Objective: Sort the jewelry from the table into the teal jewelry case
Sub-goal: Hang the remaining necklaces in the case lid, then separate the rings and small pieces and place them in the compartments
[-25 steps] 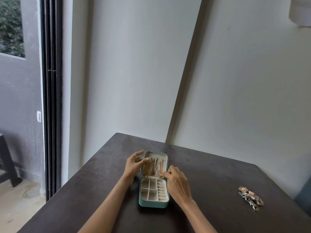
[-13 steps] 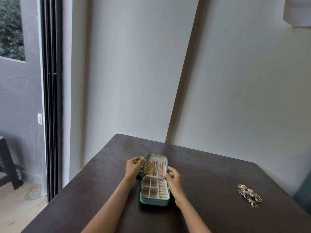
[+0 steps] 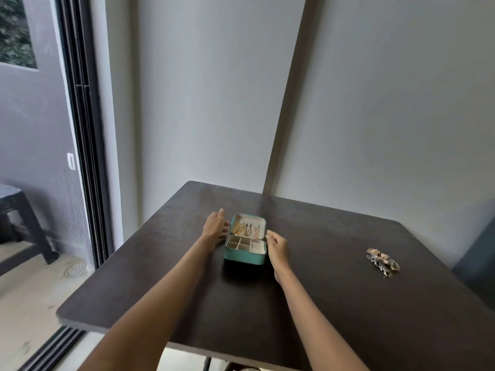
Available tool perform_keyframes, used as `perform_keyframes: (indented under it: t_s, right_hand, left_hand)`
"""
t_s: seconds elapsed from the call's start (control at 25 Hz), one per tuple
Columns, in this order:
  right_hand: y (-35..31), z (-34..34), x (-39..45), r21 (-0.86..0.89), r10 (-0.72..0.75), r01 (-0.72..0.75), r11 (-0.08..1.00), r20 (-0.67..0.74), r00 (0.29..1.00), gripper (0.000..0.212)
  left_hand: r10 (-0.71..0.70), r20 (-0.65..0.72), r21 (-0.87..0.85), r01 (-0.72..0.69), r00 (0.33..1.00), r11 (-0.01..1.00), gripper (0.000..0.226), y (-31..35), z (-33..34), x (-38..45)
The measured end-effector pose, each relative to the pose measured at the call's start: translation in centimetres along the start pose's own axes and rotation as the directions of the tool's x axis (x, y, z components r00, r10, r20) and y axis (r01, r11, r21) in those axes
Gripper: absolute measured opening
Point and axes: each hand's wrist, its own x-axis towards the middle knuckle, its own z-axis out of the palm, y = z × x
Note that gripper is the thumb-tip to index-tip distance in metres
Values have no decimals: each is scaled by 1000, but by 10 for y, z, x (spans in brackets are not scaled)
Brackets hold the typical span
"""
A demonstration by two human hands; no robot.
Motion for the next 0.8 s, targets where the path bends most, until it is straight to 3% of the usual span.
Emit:
perform_keyframes:
  t_s: [0.16,0.32,0.56,0.64,0.8]
  right_hand:
    - [-2,-9,2,63,16,-17,998,8,1000,32]
    - [-9,-28,-1,31,-47,47,998,-9,999,28]
    - [7,-116,1,-120,-74,45,992,-247,966,19]
    - [27,-157,0,-186,-61,-1,983,-328,943,16]
    - [70,-226,0,-223,-15,-105,969,-477,879,10]
  left_hand:
    - [148,24,242,-149,989,959,23,17,6,-4]
    - [287,122,343,-312,950,886,28,42,33,-16]
    - [315,450,421,-510,836,750,25,48,146,-52]
    - [300,504,397,-526,810,752,26,29,194,-70]
    - [257,472,314,-433,844,845,25,-15,271,-92]
